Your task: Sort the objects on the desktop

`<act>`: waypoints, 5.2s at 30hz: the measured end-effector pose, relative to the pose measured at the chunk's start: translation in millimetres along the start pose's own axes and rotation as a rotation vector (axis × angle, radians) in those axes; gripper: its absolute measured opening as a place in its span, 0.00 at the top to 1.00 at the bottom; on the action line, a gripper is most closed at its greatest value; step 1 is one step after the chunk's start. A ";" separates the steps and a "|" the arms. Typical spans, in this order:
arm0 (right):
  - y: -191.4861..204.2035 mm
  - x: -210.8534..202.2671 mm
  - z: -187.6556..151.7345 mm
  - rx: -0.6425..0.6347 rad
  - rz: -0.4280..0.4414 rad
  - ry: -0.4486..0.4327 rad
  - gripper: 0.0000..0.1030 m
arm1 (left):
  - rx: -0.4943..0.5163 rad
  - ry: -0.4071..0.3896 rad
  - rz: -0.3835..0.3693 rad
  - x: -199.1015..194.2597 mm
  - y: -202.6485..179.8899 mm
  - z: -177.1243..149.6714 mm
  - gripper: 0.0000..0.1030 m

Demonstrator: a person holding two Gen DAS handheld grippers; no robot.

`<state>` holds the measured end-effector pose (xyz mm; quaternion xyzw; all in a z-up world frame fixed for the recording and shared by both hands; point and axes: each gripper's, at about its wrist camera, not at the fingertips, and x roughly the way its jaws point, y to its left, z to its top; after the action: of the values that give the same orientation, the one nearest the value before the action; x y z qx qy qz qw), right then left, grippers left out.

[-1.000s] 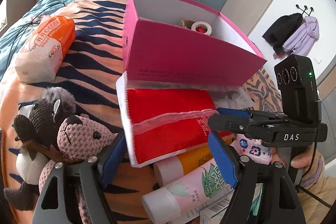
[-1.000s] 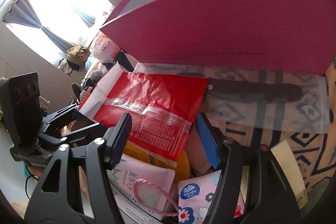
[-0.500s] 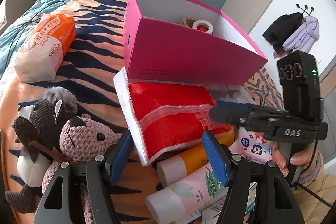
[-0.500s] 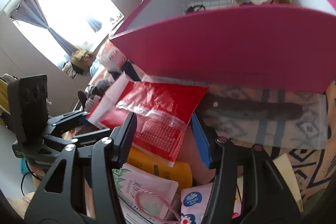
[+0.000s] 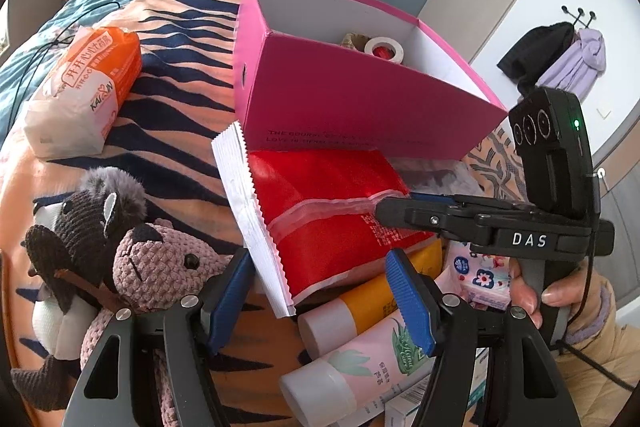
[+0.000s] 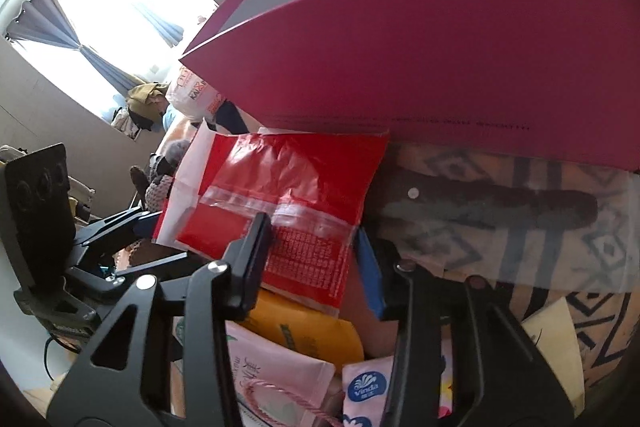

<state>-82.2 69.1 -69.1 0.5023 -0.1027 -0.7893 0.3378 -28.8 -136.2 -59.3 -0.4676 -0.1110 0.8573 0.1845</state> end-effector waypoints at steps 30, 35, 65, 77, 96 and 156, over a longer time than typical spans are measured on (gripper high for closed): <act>0.8 -12.0 -2.4 -0.053 -0.099 -0.040 0.55 | 0.019 0.143 0.075 15.6 14.5 37.5 0.61; 8.4 -11.4 -1.9 -0.099 -0.114 -0.048 0.62 | 0.027 0.121 0.056 12.5 11.8 38.1 0.66; 29.7 -37.8 -34.1 -0.342 -0.267 -0.141 0.73 | 0.040 0.070 -0.025 11.0 -1.4 23.9 0.57; 2.9 -27.3 -13.0 -0.195 -0.140 -0.033 0.62 | 0.093 0.123 0.009 28.4 -9.2 38.8 0.65; 11.6 -31.4 -1.7 -0.210 -0.075 -0.056 0.68 | 0.025 0.052 -0.007 18.4 -1.7 36.5 0.81; 52.4 -106.1 -0.6 -0.438 -0.082 -0.245 0.84 | 0.035 -0.236 0.009 -40.7 -43.7 40.3 0.87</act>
<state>-30.8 97.4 33.7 0.3216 0.0511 -0.8606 0.3915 -33.4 -114.4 9.2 -0.3604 -0.1146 0.9091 0.1745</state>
